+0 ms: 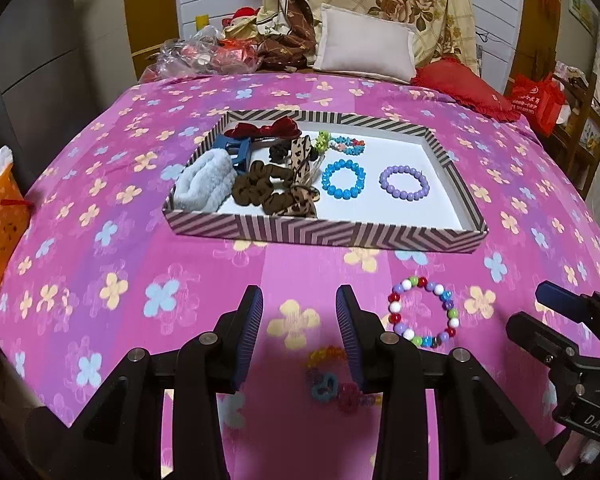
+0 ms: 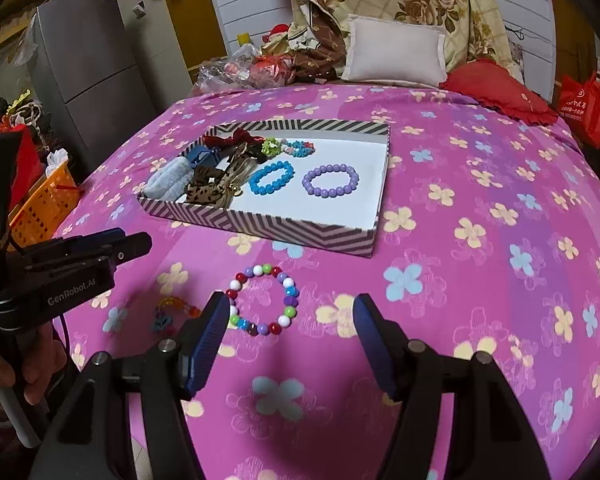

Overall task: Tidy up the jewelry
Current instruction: 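Withdraw both tools from the box toward the multicolour and orange bracelets, then grasp the orange bead bracelet with the left tool while the right tool grasps the multicolour bracelet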

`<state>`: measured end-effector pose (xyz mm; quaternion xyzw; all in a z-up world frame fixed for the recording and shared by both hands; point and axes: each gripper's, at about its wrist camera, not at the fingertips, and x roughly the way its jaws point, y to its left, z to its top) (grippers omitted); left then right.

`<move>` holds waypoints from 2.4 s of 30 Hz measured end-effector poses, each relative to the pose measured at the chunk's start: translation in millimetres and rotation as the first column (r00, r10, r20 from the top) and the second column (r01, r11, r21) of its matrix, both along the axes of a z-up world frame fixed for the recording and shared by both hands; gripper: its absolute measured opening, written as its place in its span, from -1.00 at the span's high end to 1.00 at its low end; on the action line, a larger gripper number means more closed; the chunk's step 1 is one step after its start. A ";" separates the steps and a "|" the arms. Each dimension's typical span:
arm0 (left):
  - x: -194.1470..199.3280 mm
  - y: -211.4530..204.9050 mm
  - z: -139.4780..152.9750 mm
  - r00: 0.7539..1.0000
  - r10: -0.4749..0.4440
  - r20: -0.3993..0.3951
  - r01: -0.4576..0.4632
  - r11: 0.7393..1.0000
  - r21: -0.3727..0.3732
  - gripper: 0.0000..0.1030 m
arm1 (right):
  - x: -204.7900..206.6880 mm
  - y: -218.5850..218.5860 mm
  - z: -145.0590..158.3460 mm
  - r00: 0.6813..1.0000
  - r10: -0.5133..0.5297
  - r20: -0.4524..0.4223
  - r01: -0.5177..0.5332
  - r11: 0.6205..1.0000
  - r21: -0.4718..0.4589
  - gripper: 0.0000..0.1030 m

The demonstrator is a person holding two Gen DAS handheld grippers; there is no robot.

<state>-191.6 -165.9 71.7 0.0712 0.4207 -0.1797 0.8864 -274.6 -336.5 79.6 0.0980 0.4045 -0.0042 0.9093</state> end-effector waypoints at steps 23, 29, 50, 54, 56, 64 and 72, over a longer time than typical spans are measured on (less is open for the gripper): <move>-12.0 29.2 -20.8 0.990 -0.020 -0.142 0.011 0.998 -0.064 0.17 | -17.6 1.0 -16.0 0.999 -0.009 -0.052 0.006 0.999 -0.048 -0.41; -13.3 30.6 -34.7 0.979 -0.052 -0.196 0.036 0.996 -0.087 0.16 | 1.2 3.7 -28.4 0.998 -0.002 -0.068 -0.002 0.998 -0.064 -0.41; -0.2 11.7 -54.5 0.975 -0.069 -0.210 0.068 0.998 -0.012 0.04 | 62.6 14.6 -59.1 0.990 0.068 -0.122 -0.092 0.975 -0.202 -0.04; -0.2 9.4 -55.1 0.978 -0.064 -0.198 0.065 0.998 0.000 0.04 | 63.8 13.1 -59.1 0.988 0.096 -0.121 -0.118 0.975 -0.188 0.10; -0.1 9.3 -55.2 0.979 -0.061 -0.195 0.061 0.998 -0.002 0.04 | 63.7 14.8 -58.4 0.987 0.111 -0.120 -0.132 0.973 -0.190 0.27; -3.7 3.3 -56.2 0.983 -0.086 -0.163 0.089 0.996 0.014 0.59 | 62.5 19.3 -57.0 0.980 0.154 -0.126 -0.177 0.965 -0.194 0.79; -3.1 1.0 -46.9 0.979 -0.126 -0.161 0.122 0.992 -0.032 0.73 | 50.5 15.0 -41.0 0.983 0.157 -0.099 -0.176 0.959 -0.223 0.83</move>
